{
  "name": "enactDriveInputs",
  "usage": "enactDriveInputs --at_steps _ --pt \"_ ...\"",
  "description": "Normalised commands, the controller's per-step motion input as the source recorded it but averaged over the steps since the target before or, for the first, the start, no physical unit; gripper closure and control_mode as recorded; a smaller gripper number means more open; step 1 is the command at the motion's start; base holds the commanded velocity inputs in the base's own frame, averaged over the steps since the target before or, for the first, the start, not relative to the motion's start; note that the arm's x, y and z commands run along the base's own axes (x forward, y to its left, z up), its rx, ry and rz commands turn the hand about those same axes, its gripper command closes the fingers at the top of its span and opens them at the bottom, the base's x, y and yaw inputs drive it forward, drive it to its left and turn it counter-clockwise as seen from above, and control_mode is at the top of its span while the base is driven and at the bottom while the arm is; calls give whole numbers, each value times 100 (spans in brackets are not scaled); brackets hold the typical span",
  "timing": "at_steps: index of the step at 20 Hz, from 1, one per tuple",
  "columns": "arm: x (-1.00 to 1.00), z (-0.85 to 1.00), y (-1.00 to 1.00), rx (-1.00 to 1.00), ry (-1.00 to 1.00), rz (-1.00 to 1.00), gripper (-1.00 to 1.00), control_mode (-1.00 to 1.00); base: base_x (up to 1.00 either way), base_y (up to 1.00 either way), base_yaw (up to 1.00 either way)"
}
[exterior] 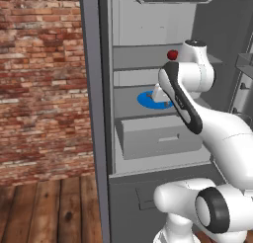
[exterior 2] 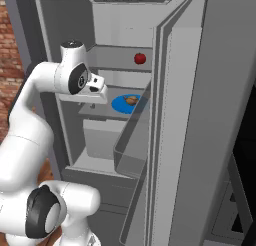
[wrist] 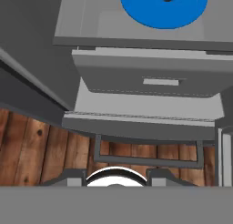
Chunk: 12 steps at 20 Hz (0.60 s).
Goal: Transport the chicken drumstick from the fridge to the microwave and turn on the microwave.
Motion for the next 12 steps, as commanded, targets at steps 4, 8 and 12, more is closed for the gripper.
enactDriveInputs --at_steps 4,8,12 --pt "0 -18 0 -9 0 0 -100 -100 0 0 0" --pt "-2 -34 -16 -7 0 0 -100 -100 0 0 0" --pt "-13 -14 -24 -3 0 0 -100 -100 0 0 0"
